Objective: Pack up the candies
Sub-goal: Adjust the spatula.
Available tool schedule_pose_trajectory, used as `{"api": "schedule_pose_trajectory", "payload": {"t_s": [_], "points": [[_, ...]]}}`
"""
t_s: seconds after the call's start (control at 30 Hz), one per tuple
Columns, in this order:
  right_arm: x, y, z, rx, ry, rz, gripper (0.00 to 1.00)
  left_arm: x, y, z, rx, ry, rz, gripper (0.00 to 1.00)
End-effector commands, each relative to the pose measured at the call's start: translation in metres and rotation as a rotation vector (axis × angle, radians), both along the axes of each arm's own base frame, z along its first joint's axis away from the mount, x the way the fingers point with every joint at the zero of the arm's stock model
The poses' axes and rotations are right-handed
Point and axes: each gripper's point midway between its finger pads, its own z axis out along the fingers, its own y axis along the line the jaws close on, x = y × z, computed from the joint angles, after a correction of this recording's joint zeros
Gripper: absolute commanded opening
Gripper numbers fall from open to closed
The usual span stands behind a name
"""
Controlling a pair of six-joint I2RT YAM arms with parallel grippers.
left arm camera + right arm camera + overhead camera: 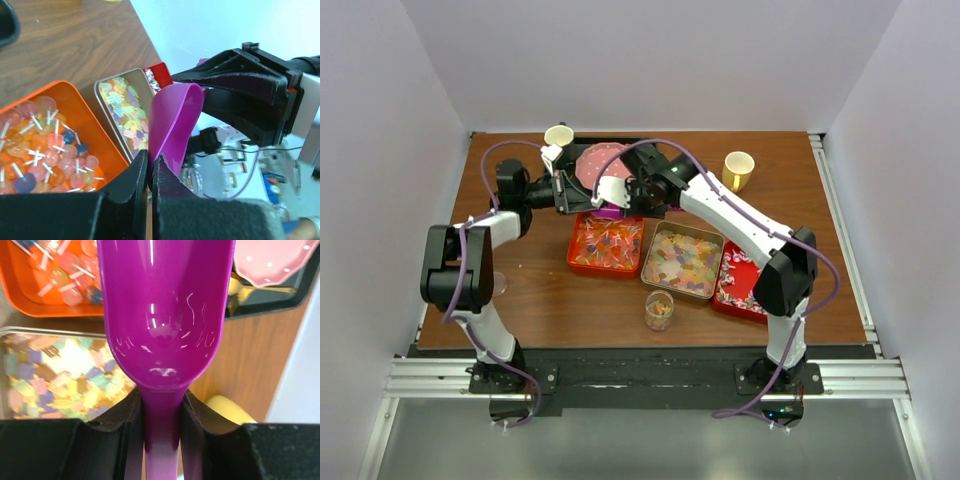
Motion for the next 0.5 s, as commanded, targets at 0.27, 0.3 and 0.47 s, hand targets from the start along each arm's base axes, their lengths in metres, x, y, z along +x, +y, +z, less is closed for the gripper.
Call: {"api": "schedule_pose_trajectory", "payload": {"t_s": [0.27,0.3,0.47], "points": [[-0.039,-0.006,0.089,0.658,0.015,0.180,0.63,-0.005,-0.003,0.010,-0.054,0.003,-0.100,0.00],[-0.046,-0.009,0.085,0.668,0.013,0.190,0.63,-0.005,-0.003,0.010,-0.054,0.004,-0.102,0.00],[-0.041,-0.005,0.083,0.674,-0.026,0.206,0.63,-0.005,-0.003,0.011,-0.054,0.003,-0.103,0.00]]}}
